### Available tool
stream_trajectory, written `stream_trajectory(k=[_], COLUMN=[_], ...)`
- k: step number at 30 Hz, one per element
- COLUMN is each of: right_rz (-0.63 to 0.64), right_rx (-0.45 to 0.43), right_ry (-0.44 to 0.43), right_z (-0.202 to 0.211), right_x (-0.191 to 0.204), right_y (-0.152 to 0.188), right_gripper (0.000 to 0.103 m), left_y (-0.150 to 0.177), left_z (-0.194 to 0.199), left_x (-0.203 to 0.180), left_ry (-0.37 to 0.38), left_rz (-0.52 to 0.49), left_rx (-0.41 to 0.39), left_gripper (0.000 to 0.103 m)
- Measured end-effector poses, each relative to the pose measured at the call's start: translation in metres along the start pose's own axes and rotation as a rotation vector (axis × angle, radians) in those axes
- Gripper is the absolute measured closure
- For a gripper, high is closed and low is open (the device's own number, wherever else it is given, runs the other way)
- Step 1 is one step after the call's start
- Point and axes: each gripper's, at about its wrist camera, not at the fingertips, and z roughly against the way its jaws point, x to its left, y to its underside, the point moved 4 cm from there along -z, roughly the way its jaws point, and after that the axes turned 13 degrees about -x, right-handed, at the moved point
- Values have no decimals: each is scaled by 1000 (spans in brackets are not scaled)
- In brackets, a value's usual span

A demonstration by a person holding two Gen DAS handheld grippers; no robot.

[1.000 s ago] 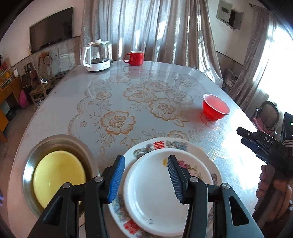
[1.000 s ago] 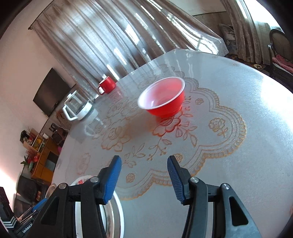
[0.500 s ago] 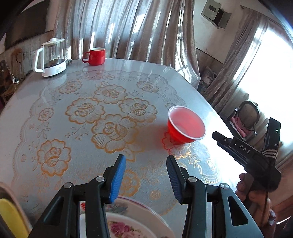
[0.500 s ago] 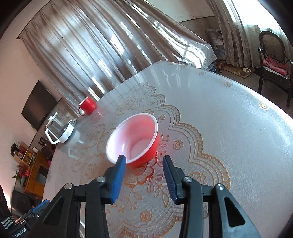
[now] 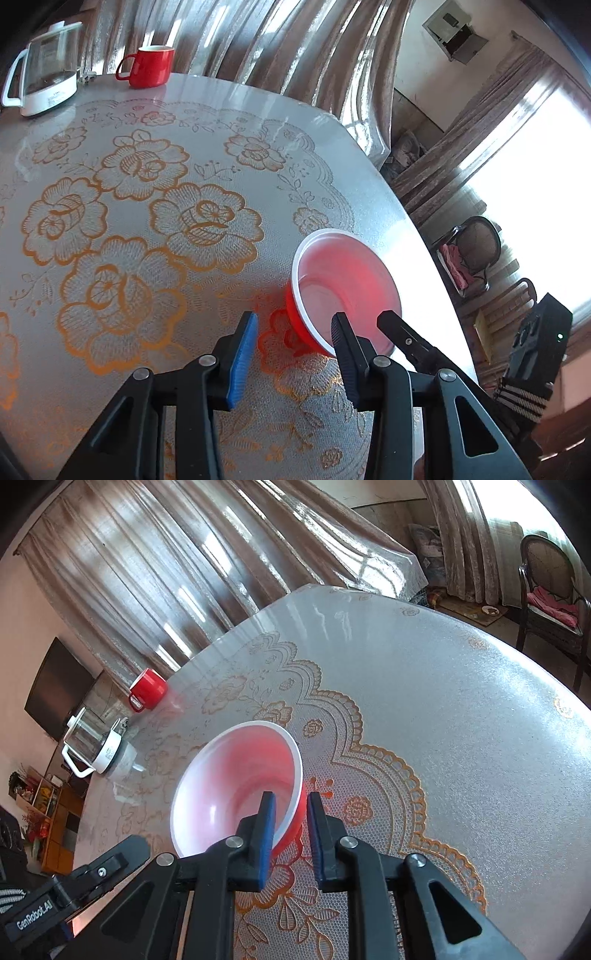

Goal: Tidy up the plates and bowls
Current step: 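Grasp the red bowl rim with the right gripper and lift it, then carry the red bowl over the steel basin with the right gripper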

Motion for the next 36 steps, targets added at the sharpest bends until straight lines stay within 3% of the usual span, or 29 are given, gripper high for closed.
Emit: stream_trajectory(k=[2,5,10,14,23,36], right_rz=[8,13,39,21,82,121], right_rx=[7,13,30,60,122,175], right_ry=[-1,-6,-24,-67,-127,-210], right_z=[-2,-2,0,1,7,21], right_x=[1,1,10,19,59,101], right_y=[4,5,10,19,51,81], right_gripper=[88,91,91,91,91,91], left_y=[4,9,15,25,39,49], left_z=[-11,-15,5,22,67,111], left_x=[-1,0,5,21,50,80], left_ry=[22,36,12,-44,-141,-194], left_rz=[6,13,-34,-13,-24,-9], left_rx=[31,38,19,61,14,-34], left_gripper=[67,78,78,78,80,82])
